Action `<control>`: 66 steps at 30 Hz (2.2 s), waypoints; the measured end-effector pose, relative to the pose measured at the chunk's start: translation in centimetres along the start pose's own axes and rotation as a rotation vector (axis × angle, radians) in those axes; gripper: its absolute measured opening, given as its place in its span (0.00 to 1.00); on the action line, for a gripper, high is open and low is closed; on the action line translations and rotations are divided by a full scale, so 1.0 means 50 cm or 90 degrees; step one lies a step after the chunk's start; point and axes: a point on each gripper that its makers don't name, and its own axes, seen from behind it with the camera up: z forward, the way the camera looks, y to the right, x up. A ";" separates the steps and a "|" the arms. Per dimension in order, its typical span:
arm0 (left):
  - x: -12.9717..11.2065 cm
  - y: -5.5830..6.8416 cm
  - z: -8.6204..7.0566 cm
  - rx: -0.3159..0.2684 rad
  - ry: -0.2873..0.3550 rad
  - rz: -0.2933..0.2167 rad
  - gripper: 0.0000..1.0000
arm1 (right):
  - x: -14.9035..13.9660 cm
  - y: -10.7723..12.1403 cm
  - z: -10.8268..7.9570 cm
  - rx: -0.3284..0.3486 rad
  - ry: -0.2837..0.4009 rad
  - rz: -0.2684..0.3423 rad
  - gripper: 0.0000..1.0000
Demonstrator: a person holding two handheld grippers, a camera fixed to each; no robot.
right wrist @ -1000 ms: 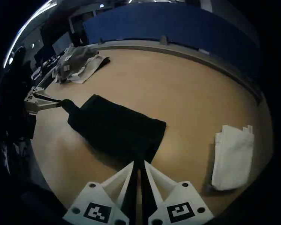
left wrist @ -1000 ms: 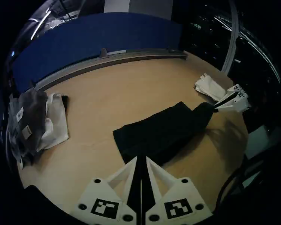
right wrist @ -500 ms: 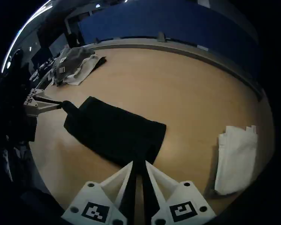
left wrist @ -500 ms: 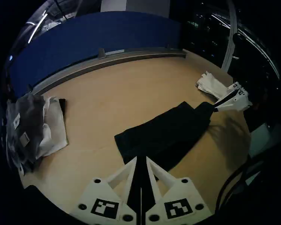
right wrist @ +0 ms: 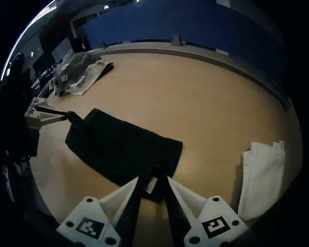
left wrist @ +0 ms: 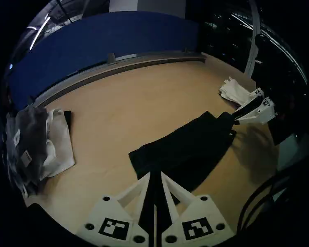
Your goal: Fold towel
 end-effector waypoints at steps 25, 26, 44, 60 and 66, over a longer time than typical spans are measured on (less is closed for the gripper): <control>0.005 -0.035 0.045 0.004 -0.017 0.018 0.23 | 0.041 0.053 0.047 -0.047 0.004 0.010 0.41; 0.006 -0.037 0.047 0.006 -0.016 0.019 0.23 | 0.044 0.056 0.050 -0.049 0.004 0.011 0.41; 0.008 -0.045 0.047 0.013 -0.011 0.012 0.69 | 0.065 0.104 0.066 -0.102 0.010 0.006 1.00; 0.016 -0.047 0.041 0.019 -0.003 0.005 0.73 | 0.094 0.139 0.048 -0.136 0.056 0.033 1.00; 0.015 -0.045 0.042 0.021 -0.003 0.009 0.73 | 0.086 0.139 0.047 -0.135 0.054 0.029 1.00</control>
